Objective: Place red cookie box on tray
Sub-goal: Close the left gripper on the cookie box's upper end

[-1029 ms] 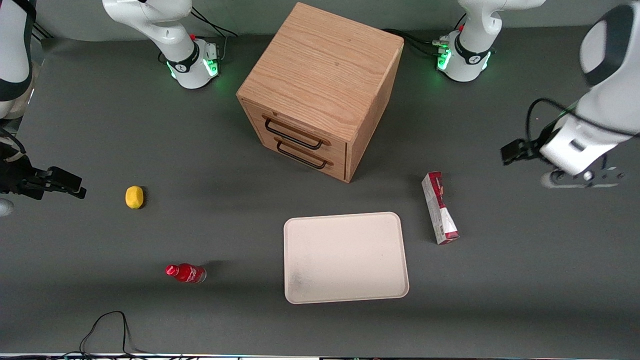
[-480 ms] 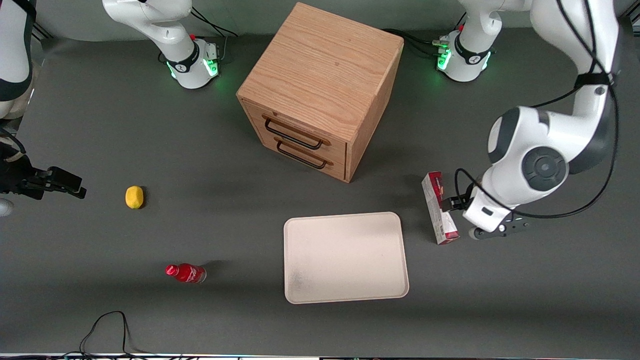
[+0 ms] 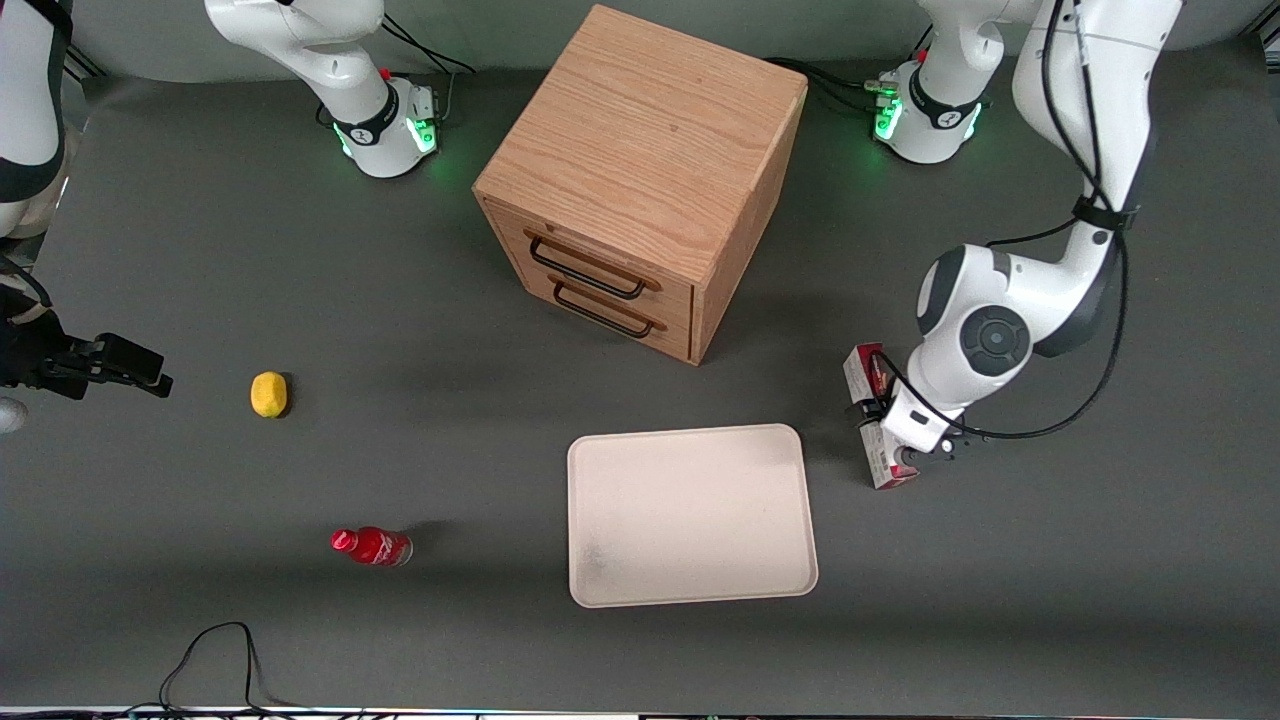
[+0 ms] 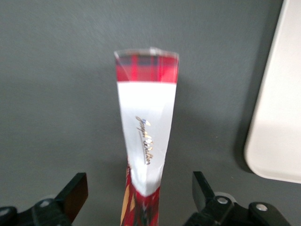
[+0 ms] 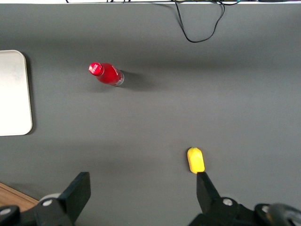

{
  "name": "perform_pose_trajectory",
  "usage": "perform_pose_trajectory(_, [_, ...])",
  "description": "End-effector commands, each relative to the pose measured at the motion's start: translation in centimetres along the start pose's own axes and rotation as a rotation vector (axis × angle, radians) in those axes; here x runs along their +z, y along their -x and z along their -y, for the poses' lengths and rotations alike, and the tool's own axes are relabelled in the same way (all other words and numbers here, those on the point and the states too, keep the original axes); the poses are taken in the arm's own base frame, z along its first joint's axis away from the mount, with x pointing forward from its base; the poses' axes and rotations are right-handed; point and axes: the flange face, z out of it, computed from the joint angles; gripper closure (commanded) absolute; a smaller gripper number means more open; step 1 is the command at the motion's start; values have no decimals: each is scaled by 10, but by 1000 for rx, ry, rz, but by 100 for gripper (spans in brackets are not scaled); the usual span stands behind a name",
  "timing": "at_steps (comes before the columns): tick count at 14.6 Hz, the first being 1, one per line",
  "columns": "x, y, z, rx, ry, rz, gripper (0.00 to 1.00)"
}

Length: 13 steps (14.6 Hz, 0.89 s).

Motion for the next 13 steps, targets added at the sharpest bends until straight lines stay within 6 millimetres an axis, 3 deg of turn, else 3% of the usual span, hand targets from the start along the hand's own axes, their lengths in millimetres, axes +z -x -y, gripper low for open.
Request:
perform_pose_trajectory(1, [17,10,-1,15,-29,-22,26])
perform_pose_trajectory(3, [17,10,-1,9,-36,-12,82])
perform_pose_trajectory(4, [16,8,0,5,-38,-10,100])
perform_pose_trajectory(7, [6,2,-2,1,-49,0,100])
perform_pose_trajectory(9, [-12,-9,-6,-4,-66,22,100])
perform_pose_trajectory(13, [-86,-44,-18,28,-96,45,100])
